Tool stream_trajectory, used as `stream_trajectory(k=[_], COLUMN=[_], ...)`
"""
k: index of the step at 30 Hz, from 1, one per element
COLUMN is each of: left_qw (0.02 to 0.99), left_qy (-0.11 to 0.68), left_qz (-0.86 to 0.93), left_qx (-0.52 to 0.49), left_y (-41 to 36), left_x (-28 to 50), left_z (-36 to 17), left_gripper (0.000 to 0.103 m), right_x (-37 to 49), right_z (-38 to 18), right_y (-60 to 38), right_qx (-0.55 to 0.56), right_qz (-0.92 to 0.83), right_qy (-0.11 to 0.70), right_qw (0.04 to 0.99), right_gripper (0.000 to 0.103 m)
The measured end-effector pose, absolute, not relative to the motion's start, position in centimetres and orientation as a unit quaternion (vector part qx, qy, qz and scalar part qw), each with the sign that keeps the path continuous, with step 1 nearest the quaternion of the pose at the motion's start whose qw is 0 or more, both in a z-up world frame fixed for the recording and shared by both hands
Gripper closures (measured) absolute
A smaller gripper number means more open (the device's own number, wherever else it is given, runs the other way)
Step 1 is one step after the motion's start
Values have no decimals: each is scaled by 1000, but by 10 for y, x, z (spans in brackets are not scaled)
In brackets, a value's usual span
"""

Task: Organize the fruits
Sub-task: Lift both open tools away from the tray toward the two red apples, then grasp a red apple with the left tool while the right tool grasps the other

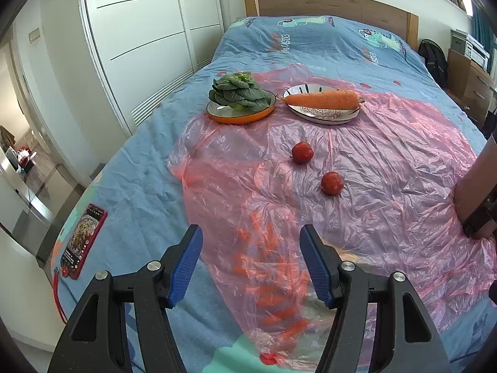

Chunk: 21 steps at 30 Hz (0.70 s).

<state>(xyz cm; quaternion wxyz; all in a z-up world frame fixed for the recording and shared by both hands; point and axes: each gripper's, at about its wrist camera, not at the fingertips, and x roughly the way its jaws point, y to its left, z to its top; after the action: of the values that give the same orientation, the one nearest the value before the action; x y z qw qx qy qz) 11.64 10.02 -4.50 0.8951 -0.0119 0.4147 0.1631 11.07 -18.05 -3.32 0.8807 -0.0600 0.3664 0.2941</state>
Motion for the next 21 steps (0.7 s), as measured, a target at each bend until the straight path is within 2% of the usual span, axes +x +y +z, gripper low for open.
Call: stream_trajectory(k=[21], left_qw=[896], left_qy=[423], left_qz=[132], left_qx=[-32], left_y=[134], left_x=[191], left_z=[-83], left_gripper=[44], right_x=[187], right_z=[-91], right_y=[-89], right_qx=[-47], right_qz=[351], right_qy=[390], right_qw=[850], right_gripper=[0])
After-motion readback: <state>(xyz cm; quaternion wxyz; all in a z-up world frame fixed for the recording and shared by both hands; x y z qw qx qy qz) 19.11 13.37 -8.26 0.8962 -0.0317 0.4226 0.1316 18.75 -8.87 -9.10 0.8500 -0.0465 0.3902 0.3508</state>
